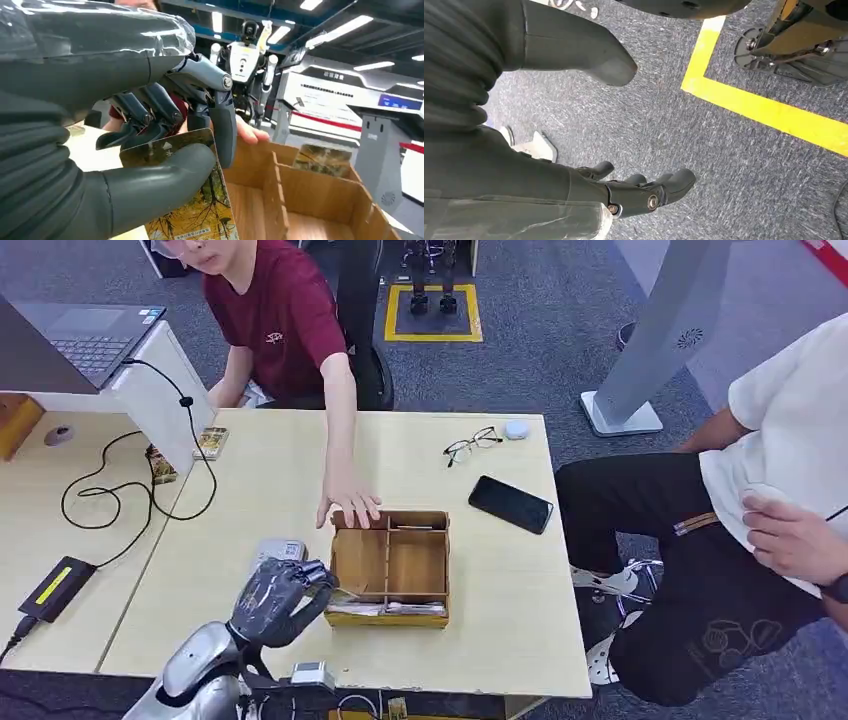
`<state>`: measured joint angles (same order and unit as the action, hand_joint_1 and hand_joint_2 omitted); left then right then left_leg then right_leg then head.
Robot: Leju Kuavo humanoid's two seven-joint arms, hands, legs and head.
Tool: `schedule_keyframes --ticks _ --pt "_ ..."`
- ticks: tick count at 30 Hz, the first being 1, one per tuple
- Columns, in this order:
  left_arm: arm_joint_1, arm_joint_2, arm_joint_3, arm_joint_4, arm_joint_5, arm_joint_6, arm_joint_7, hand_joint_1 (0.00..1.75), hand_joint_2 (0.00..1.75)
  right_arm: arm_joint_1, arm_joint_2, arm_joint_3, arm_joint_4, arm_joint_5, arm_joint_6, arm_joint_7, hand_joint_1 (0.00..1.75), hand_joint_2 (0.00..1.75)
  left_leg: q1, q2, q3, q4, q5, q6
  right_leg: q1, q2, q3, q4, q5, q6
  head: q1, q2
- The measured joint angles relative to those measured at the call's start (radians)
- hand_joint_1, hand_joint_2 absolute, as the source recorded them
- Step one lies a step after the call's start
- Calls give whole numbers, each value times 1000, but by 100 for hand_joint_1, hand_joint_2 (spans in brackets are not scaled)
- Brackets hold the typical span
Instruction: Pass the card to the sensor for recognition and then transmit it.
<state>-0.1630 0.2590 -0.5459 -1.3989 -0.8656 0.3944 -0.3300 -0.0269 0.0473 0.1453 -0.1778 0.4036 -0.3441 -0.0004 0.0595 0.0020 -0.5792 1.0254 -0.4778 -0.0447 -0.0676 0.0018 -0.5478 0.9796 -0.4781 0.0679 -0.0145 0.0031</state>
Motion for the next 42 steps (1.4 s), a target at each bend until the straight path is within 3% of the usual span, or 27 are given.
schedule_keyframes --ticks 15,26,38,39,40,41,42 --pt "-61 8 55 -24 3 28 25 175 175 0 0 -1 0 5 1 -2 0 175 0 0 0 0 1 0 0 0 0 0 0 0 0 0" --pt "-146 3 96 5 -65 67 128 175 175 -3 0 -1 0 23 3 8 0 175 0 0 0 0 1 0 0 0 0 0 1 0 0 0" --pt "-176 -2 113 59 -65 66 129 175 175 -4 0 -1 -1 25 3 10 0 175 0 0 0 0 1 0 0 0 0 0 1 0 0 0" --pt "-176 -2 113 61 -65 66 129 152 175 -4 0 -1 -1 25 3 10 0 175 0 0 0 0 1 0 0 0 0 0 1 0 0 0" --pt "-176 -3 114 63 -65 66 129 14 175 -4 0 -1 -1 25 3 9 0 175 0 0 0 0 1 0 0 0 0 0 1 0 0 0" --pt "-176 -3 115 64 -64 66 129 14 175 -4 0 -1 -1 26 3 9 0 175 0 0 0 0 1 0 0 0 0 0 1 0 0 0" --pt "-176 -3 117 65 -64 66 129 0 175 -4 0 -1 -1 26 3 9 0 175 0 0 0 0 1 0 0 0 0 0 1 0 0 0"
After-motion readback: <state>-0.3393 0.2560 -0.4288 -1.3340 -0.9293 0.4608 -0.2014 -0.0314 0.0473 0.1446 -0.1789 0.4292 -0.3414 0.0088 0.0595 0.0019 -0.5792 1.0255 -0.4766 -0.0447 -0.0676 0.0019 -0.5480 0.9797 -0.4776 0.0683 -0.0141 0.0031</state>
